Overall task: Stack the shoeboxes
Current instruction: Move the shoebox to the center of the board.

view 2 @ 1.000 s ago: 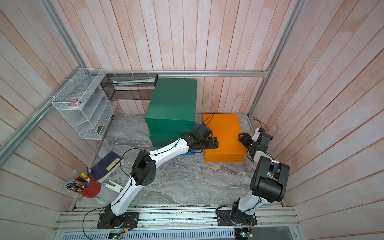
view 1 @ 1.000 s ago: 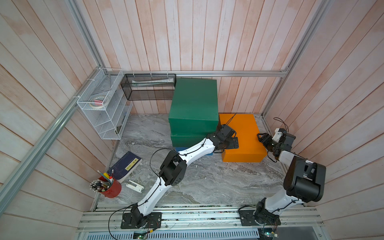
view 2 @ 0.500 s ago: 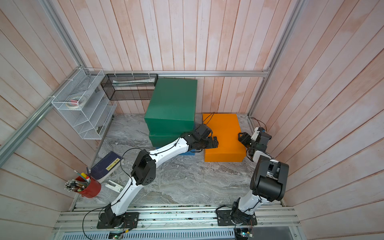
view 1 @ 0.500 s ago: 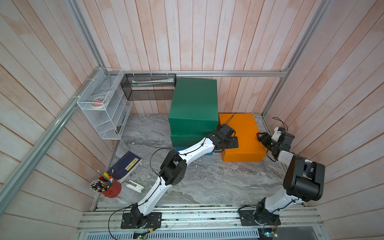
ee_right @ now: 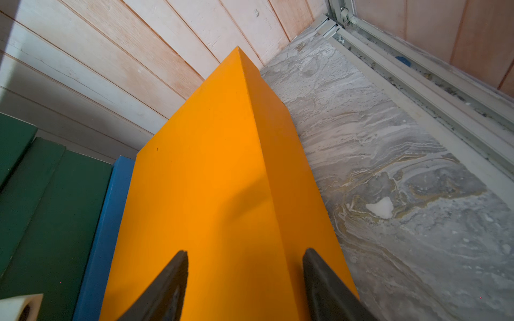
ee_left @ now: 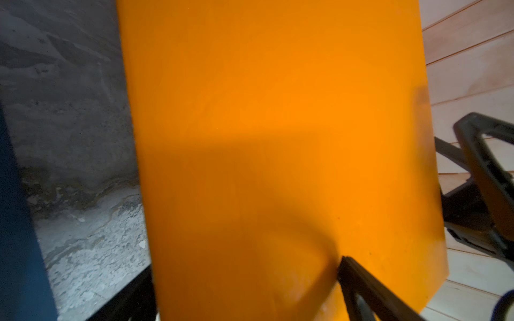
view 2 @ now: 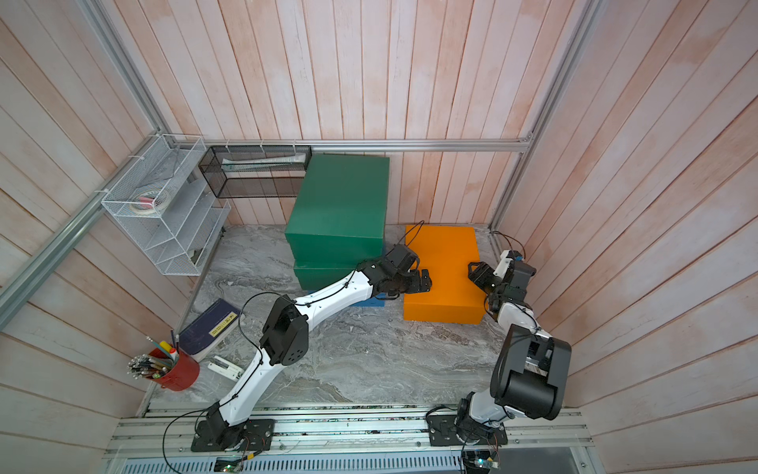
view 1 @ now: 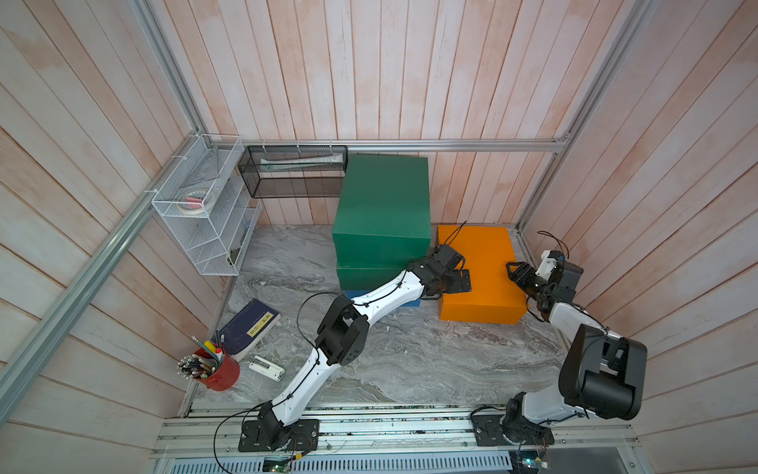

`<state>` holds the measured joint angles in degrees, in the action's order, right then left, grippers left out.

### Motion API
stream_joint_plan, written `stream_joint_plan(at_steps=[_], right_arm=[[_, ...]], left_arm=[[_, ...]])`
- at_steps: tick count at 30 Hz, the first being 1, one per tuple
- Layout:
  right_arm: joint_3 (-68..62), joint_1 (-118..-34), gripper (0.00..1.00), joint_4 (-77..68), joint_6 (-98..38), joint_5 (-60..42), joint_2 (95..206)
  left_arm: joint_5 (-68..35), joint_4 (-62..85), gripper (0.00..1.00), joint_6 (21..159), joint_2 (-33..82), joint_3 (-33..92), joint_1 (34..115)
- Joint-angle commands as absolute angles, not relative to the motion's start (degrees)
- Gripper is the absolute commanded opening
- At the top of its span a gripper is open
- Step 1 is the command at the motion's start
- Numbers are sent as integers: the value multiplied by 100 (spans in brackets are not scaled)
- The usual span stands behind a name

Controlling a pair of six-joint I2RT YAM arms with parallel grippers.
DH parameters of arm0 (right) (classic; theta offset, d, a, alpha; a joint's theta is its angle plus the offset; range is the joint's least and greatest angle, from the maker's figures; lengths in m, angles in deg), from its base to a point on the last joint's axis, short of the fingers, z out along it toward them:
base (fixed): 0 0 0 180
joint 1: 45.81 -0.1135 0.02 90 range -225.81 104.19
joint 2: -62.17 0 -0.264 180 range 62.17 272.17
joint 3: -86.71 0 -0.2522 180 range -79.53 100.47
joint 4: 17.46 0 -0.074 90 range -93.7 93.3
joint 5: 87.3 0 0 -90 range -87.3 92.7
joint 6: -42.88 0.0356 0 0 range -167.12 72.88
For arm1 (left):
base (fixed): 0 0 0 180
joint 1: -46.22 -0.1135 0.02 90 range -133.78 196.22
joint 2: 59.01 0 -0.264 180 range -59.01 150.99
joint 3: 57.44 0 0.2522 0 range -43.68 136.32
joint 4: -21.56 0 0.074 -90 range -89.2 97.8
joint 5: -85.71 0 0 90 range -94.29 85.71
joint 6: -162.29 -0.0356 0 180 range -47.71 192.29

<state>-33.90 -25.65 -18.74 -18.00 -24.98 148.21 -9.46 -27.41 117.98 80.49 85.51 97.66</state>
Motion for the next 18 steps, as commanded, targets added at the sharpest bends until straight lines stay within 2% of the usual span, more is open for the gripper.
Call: stream_joint_plan(at_steps=[1,8,18], right_arm=[[-3442,-2683,70,-1582,-1736,-2652,14825],[-3585,-2597,76,-1702,-1706,-2731,15199],[-3680,-2233,77,-1827,-1731,-2691,15531]], left_arm=[[-1141,-2526,100,11781,7909,8621,9896],[-1119,-2507,100,11802,7933,8488,9889],[-1045,-2456,100,11839,7942,8203,9792]])
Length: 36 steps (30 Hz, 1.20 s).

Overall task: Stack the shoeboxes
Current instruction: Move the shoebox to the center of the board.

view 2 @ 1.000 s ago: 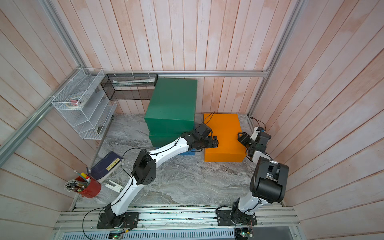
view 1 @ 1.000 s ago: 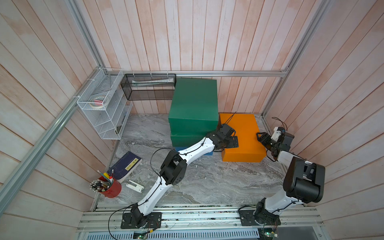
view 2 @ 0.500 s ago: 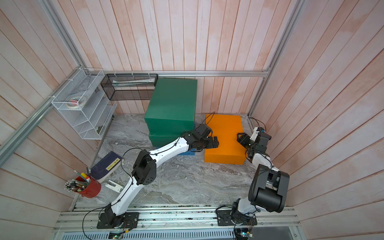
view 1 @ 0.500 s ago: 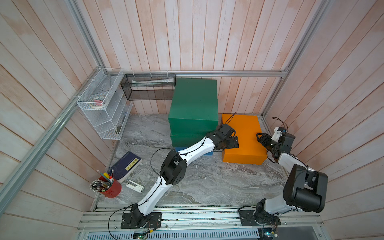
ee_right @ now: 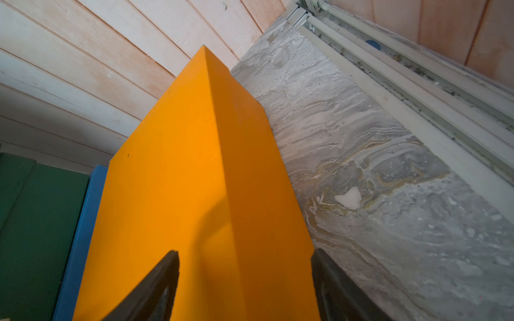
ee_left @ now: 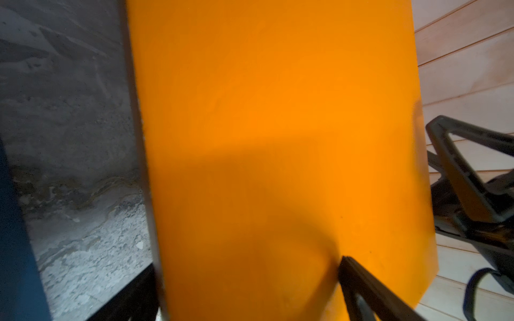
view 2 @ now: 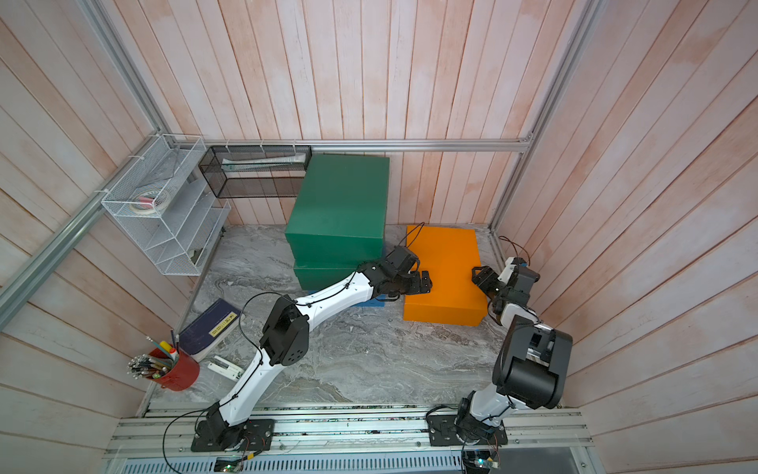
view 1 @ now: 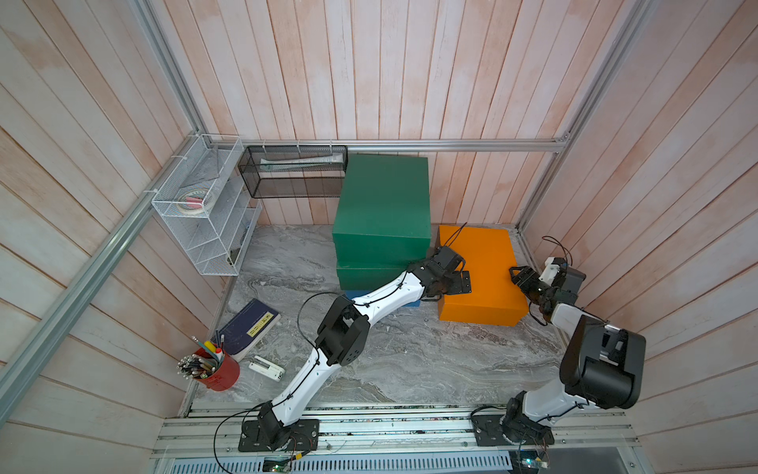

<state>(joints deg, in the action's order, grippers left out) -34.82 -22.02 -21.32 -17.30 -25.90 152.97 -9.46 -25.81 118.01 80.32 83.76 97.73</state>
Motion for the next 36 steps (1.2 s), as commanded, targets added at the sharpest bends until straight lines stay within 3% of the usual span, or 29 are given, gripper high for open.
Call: stream_joint_plan(at_steps=[1,14,36], right_arm=[[-3688,-2235,77,-1828,-1750,-2675,15558],[-4037,-2476,76,-2695,-1559,-3344,15874],[-4322,-2635,62,-2669,-1434,-3691,14942]], left_arm=[[-1044,-2427,100,11852,7947,8168,9790],[-1167,-2420,100,11896,8091,8276,9788],[-1291,-2324,99,11793,7718,8385,9859]])
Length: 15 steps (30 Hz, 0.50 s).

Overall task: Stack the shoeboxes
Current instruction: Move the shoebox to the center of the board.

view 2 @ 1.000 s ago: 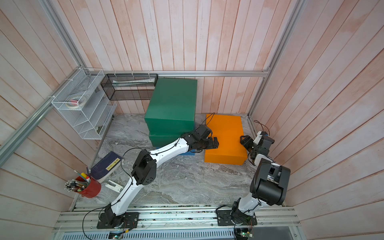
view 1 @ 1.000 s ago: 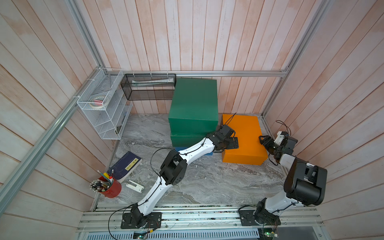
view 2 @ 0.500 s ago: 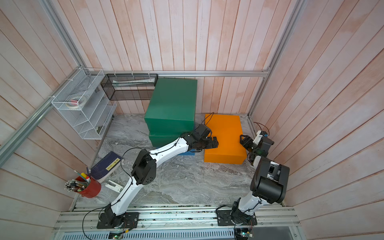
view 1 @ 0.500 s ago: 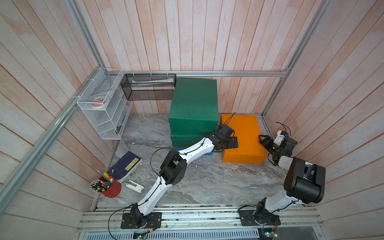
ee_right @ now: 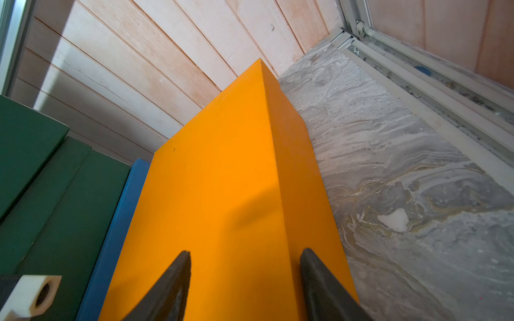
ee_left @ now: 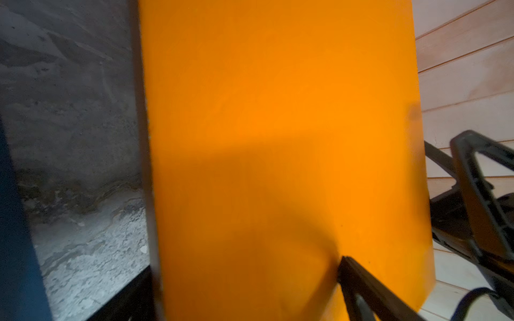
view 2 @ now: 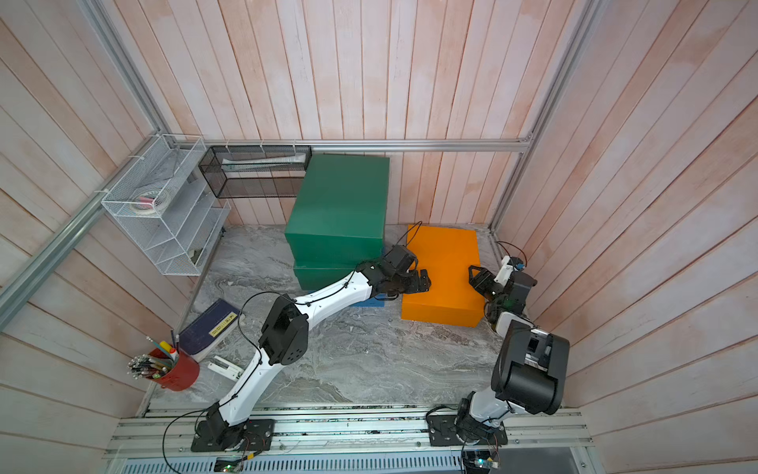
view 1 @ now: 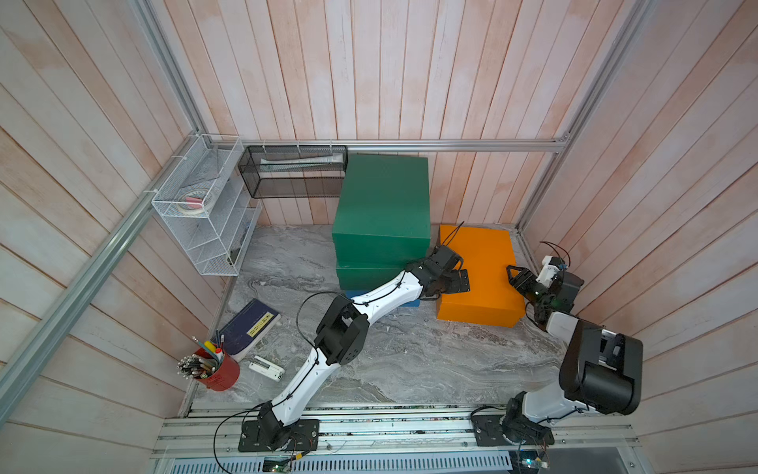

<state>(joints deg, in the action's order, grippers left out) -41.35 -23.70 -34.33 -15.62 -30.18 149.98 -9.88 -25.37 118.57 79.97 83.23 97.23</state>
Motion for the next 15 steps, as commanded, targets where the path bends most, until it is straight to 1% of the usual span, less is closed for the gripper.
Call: stream_joint_plan(at_steps=[1,6,11,15], right_arm=[[-4316,-2645,62,-2629,-1434,-3719,14899],[-4367,-2675,60,-2528,-1419,-3764,14661],[-4334,-2696,55,-2391,-1348,-3953,14506],[-4152,-2735,54,-1952,-1494,-4078,14507]], left_arm=[[-1284,-2323,100,11784,7694,8387,9858],[-1276,-2332,100,11758,7586,8385,9870],[-1281,-2332,100,11747,7528,8376,9869],[-1282,-2315,100,11721,7494,8372,9878]])
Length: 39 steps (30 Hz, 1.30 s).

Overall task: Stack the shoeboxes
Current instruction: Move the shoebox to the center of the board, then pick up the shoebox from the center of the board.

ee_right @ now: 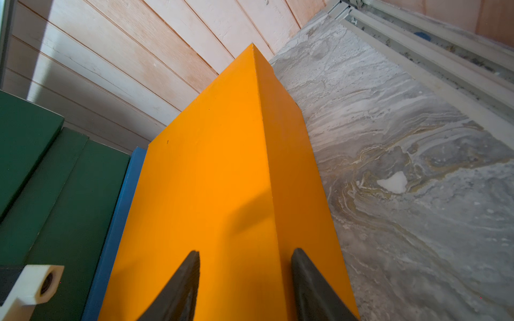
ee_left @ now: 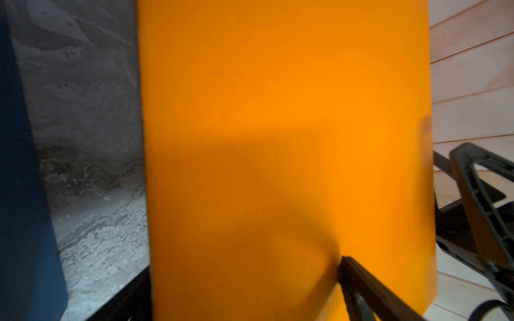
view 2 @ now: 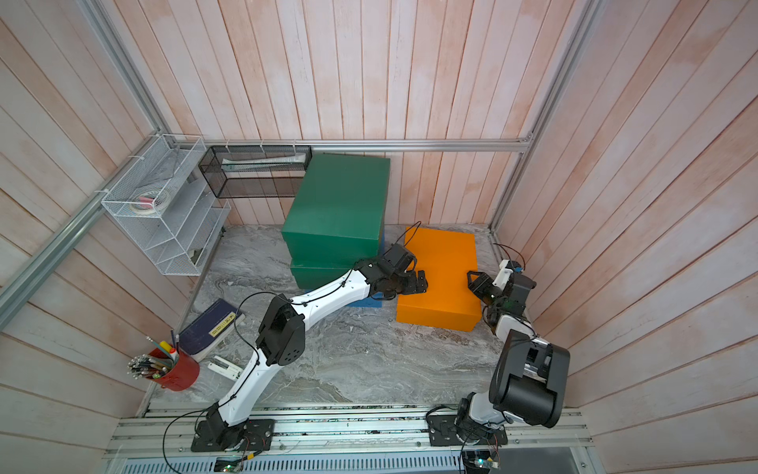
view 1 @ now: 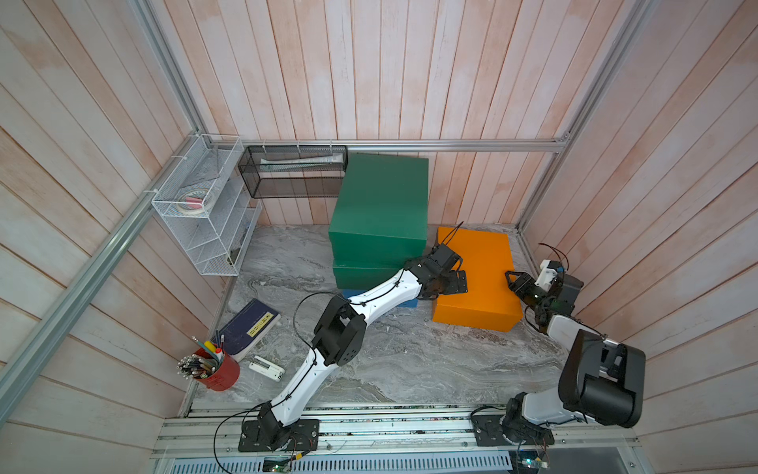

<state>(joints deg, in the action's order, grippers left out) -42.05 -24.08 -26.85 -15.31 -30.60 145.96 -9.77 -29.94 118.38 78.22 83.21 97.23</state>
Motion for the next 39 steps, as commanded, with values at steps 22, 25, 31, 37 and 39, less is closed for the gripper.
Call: stream_joint_plan(at_steps=[22,25,31,37,39], right_arm=[[-3347,-2191,71,664,-2292,-3736,14812],[-3148,-2098,70,627,-2230,-3965,15006],[-3047,-2105,62,629,-2234,-4224,15120],[-3276,-2164,58,546,-2131,-4315,14881],[-3269,-2203,58,568,-2102,-4322,14774]], left_arm=[[-1518,-1959,100,11624,7256,7612,9834],[-1536,-1957,100,11589,7263,7620,9821],[-1637,-1954,100,11614,7357,7676,9777],[-1744,-1998,100,11630,7474,7916,9773],[-1758,-2023,100,11641,7478,7992,9790]])
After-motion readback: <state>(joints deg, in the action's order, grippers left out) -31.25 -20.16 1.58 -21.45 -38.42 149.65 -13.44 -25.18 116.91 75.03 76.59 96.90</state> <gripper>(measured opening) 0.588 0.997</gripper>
